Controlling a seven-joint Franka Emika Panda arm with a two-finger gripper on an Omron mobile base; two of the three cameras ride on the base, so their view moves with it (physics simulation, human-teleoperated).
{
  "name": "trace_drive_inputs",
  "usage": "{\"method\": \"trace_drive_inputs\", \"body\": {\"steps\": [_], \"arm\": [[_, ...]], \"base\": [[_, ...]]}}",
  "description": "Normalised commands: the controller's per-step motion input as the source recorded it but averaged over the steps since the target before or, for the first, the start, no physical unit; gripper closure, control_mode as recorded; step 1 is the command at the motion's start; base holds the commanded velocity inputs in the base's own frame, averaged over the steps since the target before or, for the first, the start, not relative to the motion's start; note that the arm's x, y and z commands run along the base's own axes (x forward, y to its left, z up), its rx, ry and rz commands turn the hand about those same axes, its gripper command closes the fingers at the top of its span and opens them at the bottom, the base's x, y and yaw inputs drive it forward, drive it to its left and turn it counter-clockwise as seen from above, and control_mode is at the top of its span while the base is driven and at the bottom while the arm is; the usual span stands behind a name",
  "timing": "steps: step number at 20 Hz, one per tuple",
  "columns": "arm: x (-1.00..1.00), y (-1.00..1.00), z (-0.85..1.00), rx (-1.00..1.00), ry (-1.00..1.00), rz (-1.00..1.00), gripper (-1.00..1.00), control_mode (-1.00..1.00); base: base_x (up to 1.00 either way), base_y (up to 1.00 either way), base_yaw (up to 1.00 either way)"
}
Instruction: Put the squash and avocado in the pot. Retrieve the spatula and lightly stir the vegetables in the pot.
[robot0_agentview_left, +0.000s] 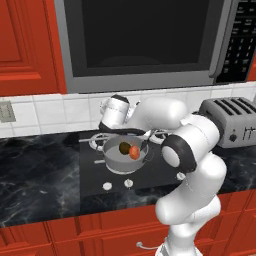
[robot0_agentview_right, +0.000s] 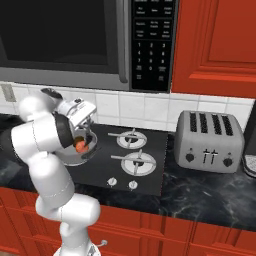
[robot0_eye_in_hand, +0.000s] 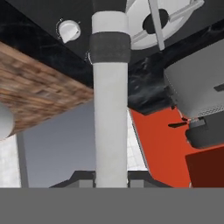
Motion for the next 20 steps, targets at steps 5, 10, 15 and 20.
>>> {"method": "trace_drive_inputs", "body": {"steps": [5, 10, 15, 20], "arm": [[0.0, 0.01, -0.36, 0.0, 0.0, 0.0, 1.0, -1.0], [0.02, 0.02, -0.08, 0.0, 0.0, 0.0, 1.0, -1.0], [0.05, 0.16, 0.0, 0.0, 0.0, 0.02, 1.0, -1.0], [0.0, 0.36, -0.01, 0.0, 0.0, 0.15, 1.0, -1.0]], "base": [[0.0, 0.0, 0.0], [0.0, 0.0, 0.0], [0.0, 0.0, 0.0], [0.0, 0.0, 0.0]]}}
